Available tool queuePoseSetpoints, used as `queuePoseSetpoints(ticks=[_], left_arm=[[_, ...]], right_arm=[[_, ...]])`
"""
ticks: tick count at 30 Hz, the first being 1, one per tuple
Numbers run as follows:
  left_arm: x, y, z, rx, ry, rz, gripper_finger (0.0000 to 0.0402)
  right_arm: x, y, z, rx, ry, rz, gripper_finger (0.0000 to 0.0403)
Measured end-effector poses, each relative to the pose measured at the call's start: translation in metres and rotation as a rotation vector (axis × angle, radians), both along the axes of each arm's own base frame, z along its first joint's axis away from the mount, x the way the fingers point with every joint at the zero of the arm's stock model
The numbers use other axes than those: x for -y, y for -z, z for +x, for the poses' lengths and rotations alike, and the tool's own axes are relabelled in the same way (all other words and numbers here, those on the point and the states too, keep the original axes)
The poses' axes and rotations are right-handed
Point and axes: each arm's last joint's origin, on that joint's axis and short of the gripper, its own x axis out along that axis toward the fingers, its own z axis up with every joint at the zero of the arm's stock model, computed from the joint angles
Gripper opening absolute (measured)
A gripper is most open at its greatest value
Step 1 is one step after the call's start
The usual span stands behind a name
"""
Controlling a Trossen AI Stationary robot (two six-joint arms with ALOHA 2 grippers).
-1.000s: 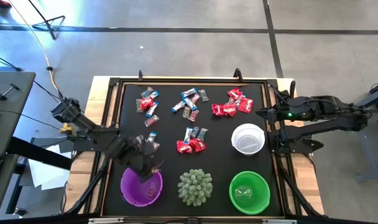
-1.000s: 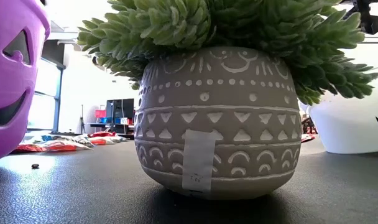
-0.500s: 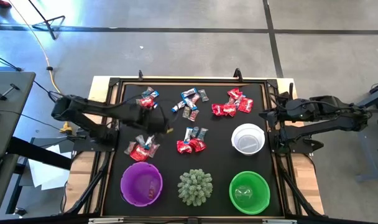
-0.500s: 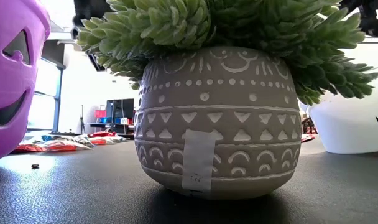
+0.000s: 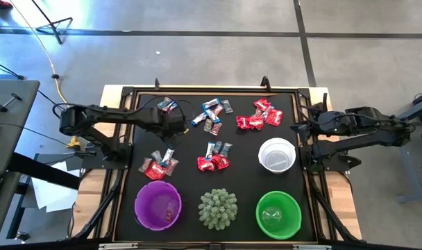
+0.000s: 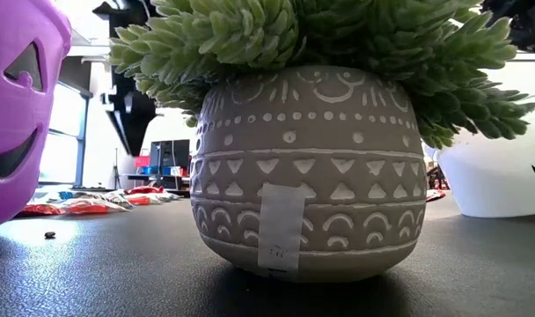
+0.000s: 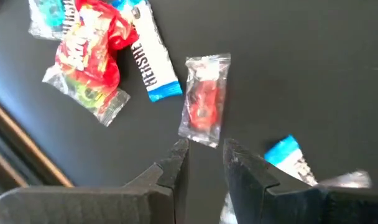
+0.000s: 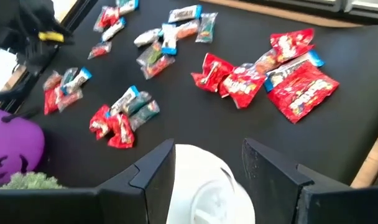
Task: Sort candy
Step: Put the transparent candy wrapper into the purple bucket
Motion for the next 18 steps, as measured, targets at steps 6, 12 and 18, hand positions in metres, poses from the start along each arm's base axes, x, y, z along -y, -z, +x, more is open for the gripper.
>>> queuePoseSetpoints(ticks=[6, 12, 18], left_arm=[[-0.011, 0.018, -0.004, 0.028, -0.005, 0.008, 0.0087], [-0.02, 0.027, -0.01, 0.044, -0.049, -0.018, 0.0106], [-0.023, 0.031, -0.013, 0.039, -0.05, -0.014, 0.013]], right_arm=[[0.001, 0.0, 0.0, 0.028, 0.078, 0.006, 0.0183], [0.001, 0.0, 0.0, 0.034, 0.089, 0.016, 0.0183], [0.001, 0.0, 0.0, 0.049, 0.117, 0.042, 0.0183]])
